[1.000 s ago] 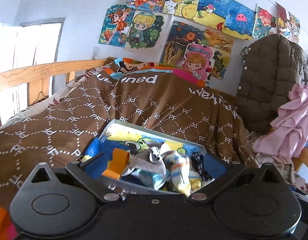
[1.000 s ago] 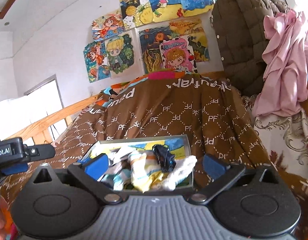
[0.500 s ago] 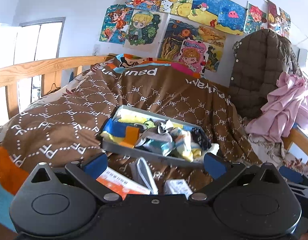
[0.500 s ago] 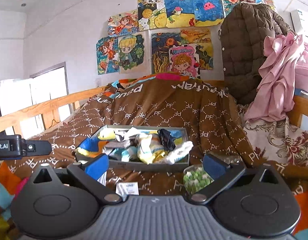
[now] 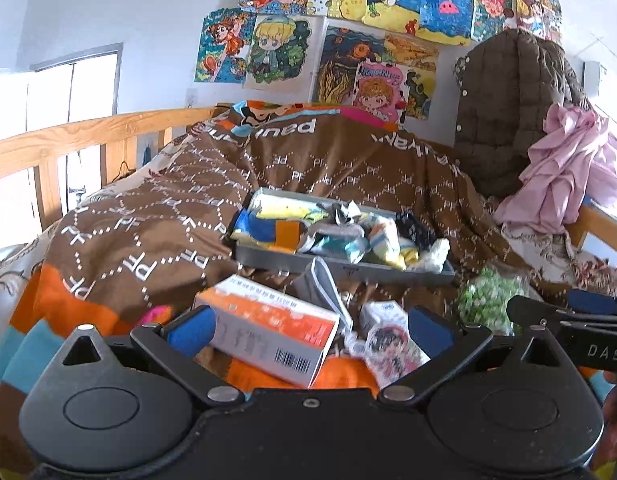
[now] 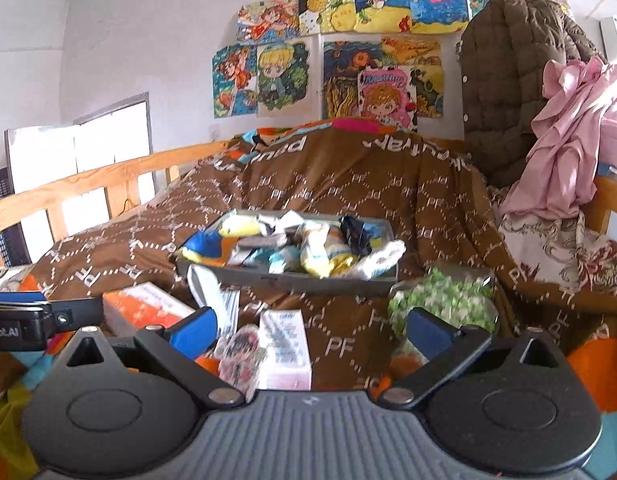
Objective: Organize soft objects
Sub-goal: 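Move both open tools back toward the items beside the tray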
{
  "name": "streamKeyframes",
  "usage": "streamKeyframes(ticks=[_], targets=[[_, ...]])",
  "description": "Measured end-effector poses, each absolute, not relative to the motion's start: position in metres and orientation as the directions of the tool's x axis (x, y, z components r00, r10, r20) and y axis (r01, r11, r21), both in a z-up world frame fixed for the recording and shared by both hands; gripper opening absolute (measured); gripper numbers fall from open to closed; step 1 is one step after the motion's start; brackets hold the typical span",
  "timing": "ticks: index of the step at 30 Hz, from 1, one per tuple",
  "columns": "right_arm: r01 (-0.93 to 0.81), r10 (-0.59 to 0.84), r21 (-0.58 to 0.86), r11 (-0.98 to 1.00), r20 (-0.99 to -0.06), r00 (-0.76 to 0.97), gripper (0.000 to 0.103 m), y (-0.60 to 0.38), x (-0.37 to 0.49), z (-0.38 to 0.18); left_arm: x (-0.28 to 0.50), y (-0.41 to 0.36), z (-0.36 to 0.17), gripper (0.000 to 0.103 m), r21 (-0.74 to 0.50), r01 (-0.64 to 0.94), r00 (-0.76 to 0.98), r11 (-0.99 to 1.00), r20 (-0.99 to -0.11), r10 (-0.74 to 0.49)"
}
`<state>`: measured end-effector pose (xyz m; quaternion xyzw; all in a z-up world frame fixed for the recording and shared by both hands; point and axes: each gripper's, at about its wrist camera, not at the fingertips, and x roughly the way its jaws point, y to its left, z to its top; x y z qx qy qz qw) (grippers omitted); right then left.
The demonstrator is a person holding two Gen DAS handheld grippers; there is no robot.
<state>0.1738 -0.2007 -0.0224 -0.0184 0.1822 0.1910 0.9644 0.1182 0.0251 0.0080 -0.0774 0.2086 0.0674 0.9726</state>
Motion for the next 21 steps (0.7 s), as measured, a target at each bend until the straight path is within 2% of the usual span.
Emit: streamKeyframes(ticks=[6, 12, 21], targets=[[-0.404, 0.368, 0.001, 0.915, -0.416, 0.832, 0.103, -0.191, 0.158, -0.036, 0.110, 0.026, -0.009, 0.102, -0.098, -0.154, 0.891, 0.983, -0.443, 0.096], [-0.458, 0.389, -0.065, 0.887, -0.431, 0.814, 0.103, -0.174, 0.150, -0.041, 0.103, 0.028, -0.018, 0.102, -0.068, -0.149, 0.884, 0.986, -0.456, 0.102], [-0.493, 0.411, -0.059, 0.868, -0.471, 0.781, 0.103, -0.167, 0.156, -0.048, 0.100, 0.031, -0.030, 0.102, -0.031, -0.165, 0.864, 0.986, -0.486, 0.130]])
